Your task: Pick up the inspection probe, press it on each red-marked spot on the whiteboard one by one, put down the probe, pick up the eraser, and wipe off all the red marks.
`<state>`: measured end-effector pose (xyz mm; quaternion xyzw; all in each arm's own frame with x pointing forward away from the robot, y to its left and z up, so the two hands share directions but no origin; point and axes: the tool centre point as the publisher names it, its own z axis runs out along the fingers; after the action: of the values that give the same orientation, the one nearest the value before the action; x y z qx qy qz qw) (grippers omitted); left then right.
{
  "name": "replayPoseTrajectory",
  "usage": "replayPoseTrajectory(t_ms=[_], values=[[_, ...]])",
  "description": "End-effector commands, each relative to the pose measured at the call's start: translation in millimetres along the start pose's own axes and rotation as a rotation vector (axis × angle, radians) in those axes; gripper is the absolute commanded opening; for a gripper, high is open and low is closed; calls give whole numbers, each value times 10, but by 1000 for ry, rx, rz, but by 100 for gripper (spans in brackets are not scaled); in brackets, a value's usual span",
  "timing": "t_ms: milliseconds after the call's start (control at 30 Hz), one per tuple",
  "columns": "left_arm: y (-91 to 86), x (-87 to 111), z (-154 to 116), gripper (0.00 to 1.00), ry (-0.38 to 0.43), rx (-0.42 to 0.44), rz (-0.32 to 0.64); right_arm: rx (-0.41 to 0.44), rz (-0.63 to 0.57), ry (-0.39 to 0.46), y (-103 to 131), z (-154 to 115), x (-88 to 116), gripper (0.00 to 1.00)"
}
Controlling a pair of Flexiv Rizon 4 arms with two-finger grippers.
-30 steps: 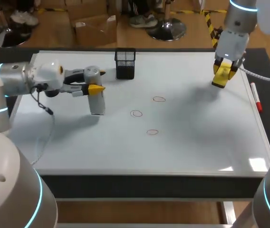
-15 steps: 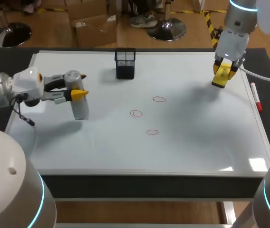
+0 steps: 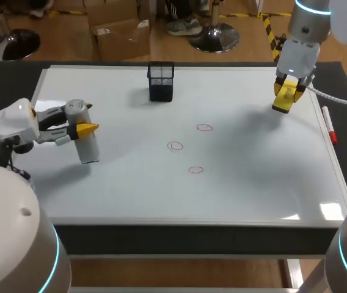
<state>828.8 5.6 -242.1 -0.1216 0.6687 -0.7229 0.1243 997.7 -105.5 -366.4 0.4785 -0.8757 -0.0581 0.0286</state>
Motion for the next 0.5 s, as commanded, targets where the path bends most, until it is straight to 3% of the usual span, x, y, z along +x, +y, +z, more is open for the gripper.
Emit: replayPoseTrajectory(t_ms=[33,500], values=[[-47,59,-28,0,-174,-10,-7,1,-1,4,-6,-10,1,0],[-54,29,-68,0,-173,-4,-5,1,-1,4,-6,-10,1,0]])
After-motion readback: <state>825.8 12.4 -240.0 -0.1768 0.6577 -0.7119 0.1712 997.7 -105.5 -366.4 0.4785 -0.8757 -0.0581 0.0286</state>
